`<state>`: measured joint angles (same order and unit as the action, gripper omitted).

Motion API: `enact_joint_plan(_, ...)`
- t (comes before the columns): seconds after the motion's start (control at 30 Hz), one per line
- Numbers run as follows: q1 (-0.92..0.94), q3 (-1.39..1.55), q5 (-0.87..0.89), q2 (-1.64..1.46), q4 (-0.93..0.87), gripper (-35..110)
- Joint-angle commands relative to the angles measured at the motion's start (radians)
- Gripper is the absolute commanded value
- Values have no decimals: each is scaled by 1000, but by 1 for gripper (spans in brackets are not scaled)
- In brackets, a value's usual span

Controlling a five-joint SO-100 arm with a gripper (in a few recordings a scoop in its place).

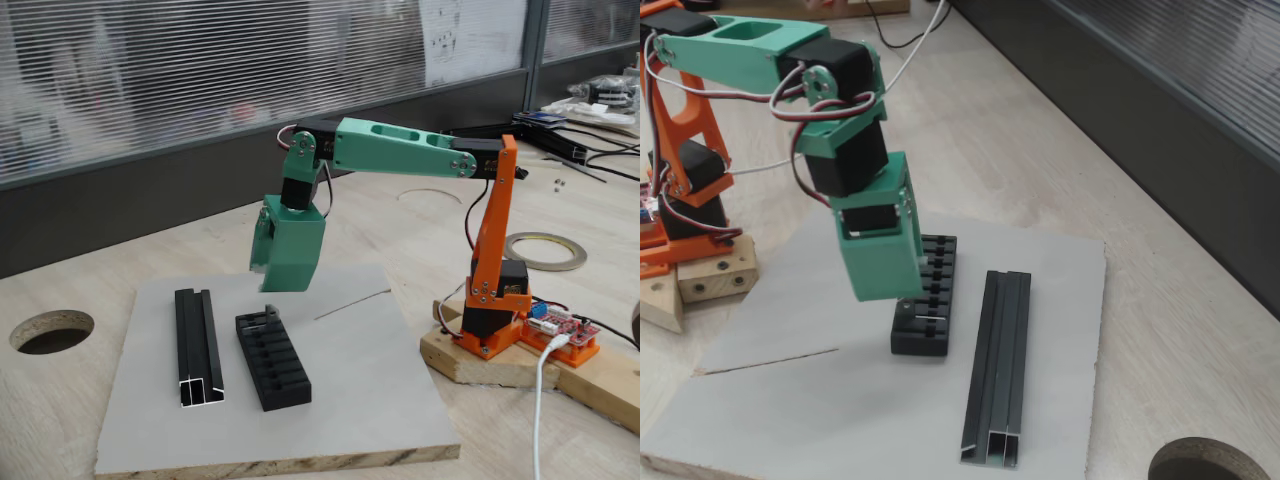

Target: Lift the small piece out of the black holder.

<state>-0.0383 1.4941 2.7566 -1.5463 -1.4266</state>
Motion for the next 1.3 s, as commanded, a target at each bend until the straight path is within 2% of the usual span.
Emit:
enact_joint_plan(0.0,-17,-2,-40,-9,-17,38)
enact_joint_plan(0.37,-5,170,-34,-12,-2,38)
enact_joint_plan(0.77,-3,167,-32,-6,12,38)
enact_joint_plan(1.0,-3,179,-31,-6,132,38)
enact_joint_plan(1.27,-3,181,-31,48,124,38)
